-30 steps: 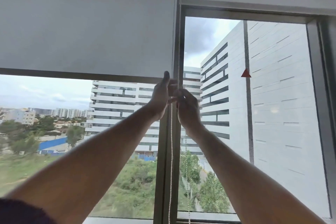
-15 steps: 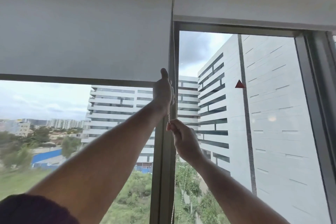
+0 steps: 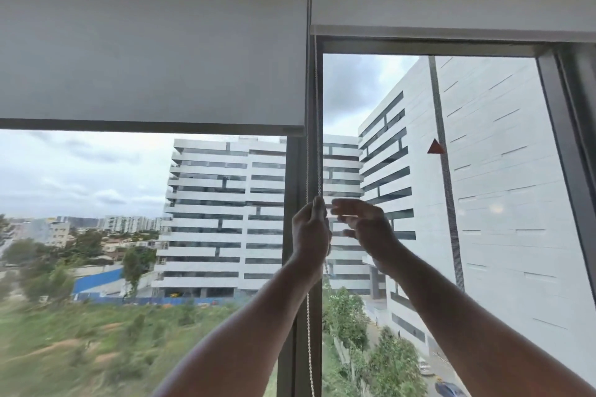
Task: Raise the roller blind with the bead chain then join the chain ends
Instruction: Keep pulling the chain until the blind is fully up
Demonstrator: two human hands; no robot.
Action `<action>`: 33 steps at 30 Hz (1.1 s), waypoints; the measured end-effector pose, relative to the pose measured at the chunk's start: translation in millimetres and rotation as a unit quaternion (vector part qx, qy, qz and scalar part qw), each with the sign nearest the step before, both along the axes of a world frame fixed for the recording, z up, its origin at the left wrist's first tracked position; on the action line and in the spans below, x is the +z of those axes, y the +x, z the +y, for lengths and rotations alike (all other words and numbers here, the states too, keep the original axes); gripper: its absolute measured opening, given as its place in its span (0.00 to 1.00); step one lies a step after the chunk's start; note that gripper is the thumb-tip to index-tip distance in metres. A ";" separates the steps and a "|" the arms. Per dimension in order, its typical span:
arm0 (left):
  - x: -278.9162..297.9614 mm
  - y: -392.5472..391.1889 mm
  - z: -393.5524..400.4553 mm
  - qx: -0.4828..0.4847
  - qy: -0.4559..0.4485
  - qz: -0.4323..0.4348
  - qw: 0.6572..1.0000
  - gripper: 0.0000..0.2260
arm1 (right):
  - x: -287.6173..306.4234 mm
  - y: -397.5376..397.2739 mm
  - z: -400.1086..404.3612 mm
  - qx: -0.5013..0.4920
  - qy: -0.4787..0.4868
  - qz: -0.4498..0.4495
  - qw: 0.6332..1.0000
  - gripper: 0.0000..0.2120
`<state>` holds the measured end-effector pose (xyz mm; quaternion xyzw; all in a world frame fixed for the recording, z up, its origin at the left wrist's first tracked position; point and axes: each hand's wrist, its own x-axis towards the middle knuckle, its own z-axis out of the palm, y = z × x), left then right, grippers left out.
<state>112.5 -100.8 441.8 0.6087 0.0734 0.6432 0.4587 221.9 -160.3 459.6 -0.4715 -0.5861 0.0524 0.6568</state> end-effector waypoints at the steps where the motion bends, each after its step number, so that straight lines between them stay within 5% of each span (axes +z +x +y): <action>1: -10.9 2.6 2.6 -0.009 -0.008 0.001 1.000 0.17 | 10.8 -3.2 -2.3 0.020 0.016 0.036 0.999 0.19; 5: -49.8 11.2 1.2 -0.036 -0.034 0.004 0.999 0.15 | 56.3 -23.8 -4.1 0.136 0.029 0.136 0.981 0.13; 13: -75.6 9.8 -4.1 -0.055 -0.053 0.021 0.997 0.19 | 74.0 -57.7 19.2 0.124 0.014 0.160 0.979 0.14; 27: -40.4 -41.4 21.5 0.005 -0.047 0.160 0.986 0.24 | 52.9 -67.5 33.5 -0.077 0.190 -0.091 0.975 0.19; 33: 14.9 -53.6 28.2 0.005 -0.042 0.101 0.994 0.25 | 22.5 -60.2 39.0 -0.106 0.192 -0.127 0.967 0.16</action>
